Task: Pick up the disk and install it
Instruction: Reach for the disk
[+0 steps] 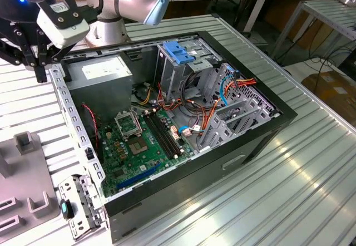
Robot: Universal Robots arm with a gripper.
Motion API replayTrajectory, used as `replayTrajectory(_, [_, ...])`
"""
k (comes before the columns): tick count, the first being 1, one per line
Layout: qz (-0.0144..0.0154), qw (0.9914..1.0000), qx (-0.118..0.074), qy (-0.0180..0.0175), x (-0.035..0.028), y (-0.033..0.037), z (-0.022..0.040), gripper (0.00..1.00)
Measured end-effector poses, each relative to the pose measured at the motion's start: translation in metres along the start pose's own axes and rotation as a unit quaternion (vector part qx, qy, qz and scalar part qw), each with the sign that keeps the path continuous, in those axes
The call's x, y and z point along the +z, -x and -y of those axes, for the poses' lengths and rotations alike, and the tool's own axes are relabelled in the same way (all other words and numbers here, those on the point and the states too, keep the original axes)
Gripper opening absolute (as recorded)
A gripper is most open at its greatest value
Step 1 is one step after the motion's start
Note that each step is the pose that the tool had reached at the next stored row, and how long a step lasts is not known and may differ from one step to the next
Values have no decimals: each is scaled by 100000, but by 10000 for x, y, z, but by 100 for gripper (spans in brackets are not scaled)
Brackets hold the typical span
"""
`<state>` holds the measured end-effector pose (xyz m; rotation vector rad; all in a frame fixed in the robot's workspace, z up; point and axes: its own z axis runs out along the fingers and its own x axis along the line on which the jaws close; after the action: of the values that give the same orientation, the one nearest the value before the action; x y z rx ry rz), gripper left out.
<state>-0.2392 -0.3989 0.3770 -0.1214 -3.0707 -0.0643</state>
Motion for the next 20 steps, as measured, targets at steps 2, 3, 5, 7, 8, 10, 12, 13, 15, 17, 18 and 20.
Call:
replayTrajectory(2, [-36, 100000, 2, -7, 4, -16, 1, 11])
replayTrajectory(3, [-51, 100000, 3, -7, 6, -24, 2, 11])
replayTrajectory(5, [-89, 100000, 4, -15, 10, -38, 4, 11])
replayTrajectory(7, [-124, 100000, 4, -18, 16, -62, 6, 11])
replayTrajectory(8, [-125, 100000, 5, -14, 19, -73, 7, 11])
replayTrajectory(10, [-126, 100000, 5, -12, 31, -125, 11, 11])
replayTrajectory(12, [-55, 100000, -3, -8, 51, -288, 25, 11])
replayTrajectory(13, [41, 100000, 0, 0, 59, -360, 30, 11])
replayTrajectory(15, [276, 100000, -10, 16, 66, -450, 38, 11])
replayTrajectory(17, [428, 99999, -23, 28, 72, -514, 43, 11])
replayTrajectory(18, [444, 99999, -21, 31, 74, -529, 44, 11])
replayTrajectory(20, [449, 99999, -28, 32, 75, -532, 45, 11])
